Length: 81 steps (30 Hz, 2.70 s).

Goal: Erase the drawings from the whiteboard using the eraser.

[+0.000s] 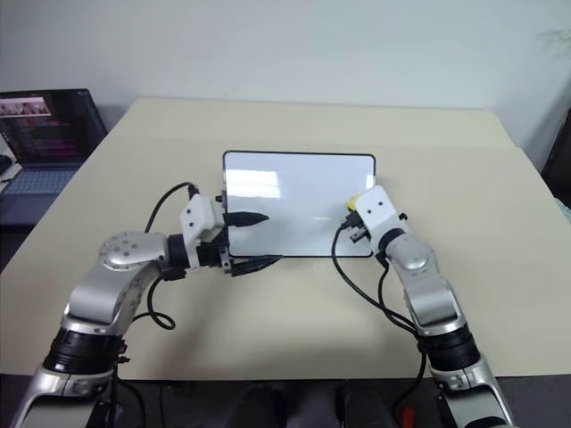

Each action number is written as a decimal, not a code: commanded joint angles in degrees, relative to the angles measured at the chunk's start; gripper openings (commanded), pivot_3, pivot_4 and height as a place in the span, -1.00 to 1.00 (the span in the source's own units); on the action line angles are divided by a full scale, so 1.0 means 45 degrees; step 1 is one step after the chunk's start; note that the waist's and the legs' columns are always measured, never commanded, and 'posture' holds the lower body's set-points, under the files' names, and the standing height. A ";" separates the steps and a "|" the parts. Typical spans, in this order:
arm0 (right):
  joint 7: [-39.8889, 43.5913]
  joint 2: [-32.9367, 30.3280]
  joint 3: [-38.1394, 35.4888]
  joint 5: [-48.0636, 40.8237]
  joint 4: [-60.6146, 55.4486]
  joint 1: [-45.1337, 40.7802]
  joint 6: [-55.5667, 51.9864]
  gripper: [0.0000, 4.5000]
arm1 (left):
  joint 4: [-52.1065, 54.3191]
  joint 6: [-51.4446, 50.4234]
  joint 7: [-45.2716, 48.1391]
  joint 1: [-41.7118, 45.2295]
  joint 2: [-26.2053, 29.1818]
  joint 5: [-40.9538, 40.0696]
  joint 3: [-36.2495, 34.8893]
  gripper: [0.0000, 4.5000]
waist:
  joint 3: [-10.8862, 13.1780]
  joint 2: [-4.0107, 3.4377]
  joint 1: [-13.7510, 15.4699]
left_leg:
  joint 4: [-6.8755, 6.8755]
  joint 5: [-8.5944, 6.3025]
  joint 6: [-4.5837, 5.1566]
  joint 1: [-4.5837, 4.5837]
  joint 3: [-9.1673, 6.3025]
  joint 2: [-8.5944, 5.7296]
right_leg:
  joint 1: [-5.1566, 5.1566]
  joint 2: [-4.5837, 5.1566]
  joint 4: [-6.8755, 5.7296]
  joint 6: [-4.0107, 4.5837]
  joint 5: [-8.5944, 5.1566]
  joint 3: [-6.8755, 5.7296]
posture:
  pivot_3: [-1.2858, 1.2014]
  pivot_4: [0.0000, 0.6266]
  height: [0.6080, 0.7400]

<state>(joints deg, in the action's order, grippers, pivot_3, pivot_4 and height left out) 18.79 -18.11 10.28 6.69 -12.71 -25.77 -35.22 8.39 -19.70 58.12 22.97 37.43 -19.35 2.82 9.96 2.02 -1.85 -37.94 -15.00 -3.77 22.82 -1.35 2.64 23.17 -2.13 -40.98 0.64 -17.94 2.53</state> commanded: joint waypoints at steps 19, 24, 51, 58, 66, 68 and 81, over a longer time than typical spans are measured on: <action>0.0087 -0.0068 0.0449 0.0450 0.1069 -0.1500 0.0862 -0.56 | 0.0634 -0.0111 -0.0274 -0.0175 -0.0202 -0.0273 -0.0230 1.00 | 0.0000 0.0000 -0.0018 | 0.0002 0.0000 0.0000 0.0000 -0.0001 0.0003 | 0.0004 -0.0016 0.0001 0.0001 0.0001 0.0002 | 0.03 -0.52 1.00; 0.1320 -0.0874 0.0489 0.0022 0.0489 -0.0521 -0.0370 -0.56 | 0.0627 -0.0032 -0.0318 -0.0260 -0.0180 -0.0272 -0.0269 1.00 | -0.0002 0.0002 0.0001 | 0.0002 -0.0001 0.0001 0.0002 -0.0005 0.0008 | 0.0002 0.0006 0.0007 0.0001 0.0001 0.0002 | 0.03 -0.52 1.00; -0.1441 0.1129 -0.4784 -0.1807 -0.3485 0.4490 -0.2162 -0.56 | -0.0967 0.1782 0.1906 0.1941 -0.2205 0.0430 0.2621 1.00 | -0.0001 -0.0001 -0.0072 | -0.0002 0.0000 -0.0001 -0.0009 0.0016 -0.0043 | -0.0005 -0.0012 -0.0003 -0.0065 -0.0031 0.0026 | 0.03 -0.52 1.00; -0.1821 0.1241 -0.4856 -0.2078 -0.1784 0.3529 -0.1180 -0.56 | -0.1609 0.2445 0.2097 0.2286 -0.2716 0.0905 0.3075 1.00 | 0.0003 -0.0009 -0.0107 | 0.0011 -0.0001 0.0000 -0.0007 0.0018 -0.0007 | 0.0000 -0.0076 -0.0002 -0.0009 -0.0006 0.0019 | 0.03 -0.52 1.00; -0.2133 0.1207 -0.4950 -0.2297 -0.0030 0.2631 0.0121 0.11 | -0.1375 0.2314 0.1801 0.2038 -0.2828 0.0964 0.2944 1.00 | 0.0003 -0.0009 -0.0074 | 0.0007 -0.0001 0.0000 0.0003 0.0027 -0.0015 | 0.0000 -0.0070 0.0009 -0.0008 -0.0005 0.0022 | 0.03 -0.52 1.00; -0.2132 0.1219 -0.4982 -0.2434 0.0041 0.2651 0.0310 0.39 | -0.1420 0.2315 0.1680 0.1958 -0.2761 0.1026 0.2865 1.00 | 0.0003 -0.0010 -0.0073 | 0.0009 -0.0001 0.0000 0.0002 0.0026 -0.0012 | 0.0000 -0.0071 0.0009 -0.0008 -0.0005 0.0020 | 0.03 -0.52 1.00; -0.1421 0.1634 -0.3539 -0.3333 -0.5278 0.5645 0.2180 1.00 | 0.1551 -0.0130 -0.2876 -0.0737 -0.2572 -0.0344 -0.1296 1.00 | 0.0009 -0.0025 -0.0102 | 0.0030 -0.0006 -0.0001 0.0003 -0.0025 0.0036 | 0.0009 -0.0072 0.0017 -0.0009 -0.0012 0.0013 | 0.03 -0.52 1.00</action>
<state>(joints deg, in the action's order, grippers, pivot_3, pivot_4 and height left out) 12.45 -11.19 -6.64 -8.05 -32.87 -0.76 -28.09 10.31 -18.74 49.98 20.48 26.34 -19.32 0.85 10.00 1.91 -2.31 -37.81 -15.03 -3.78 22.83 -1.48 2.83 23.21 -2.44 -40.90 0.60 -18.00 2.58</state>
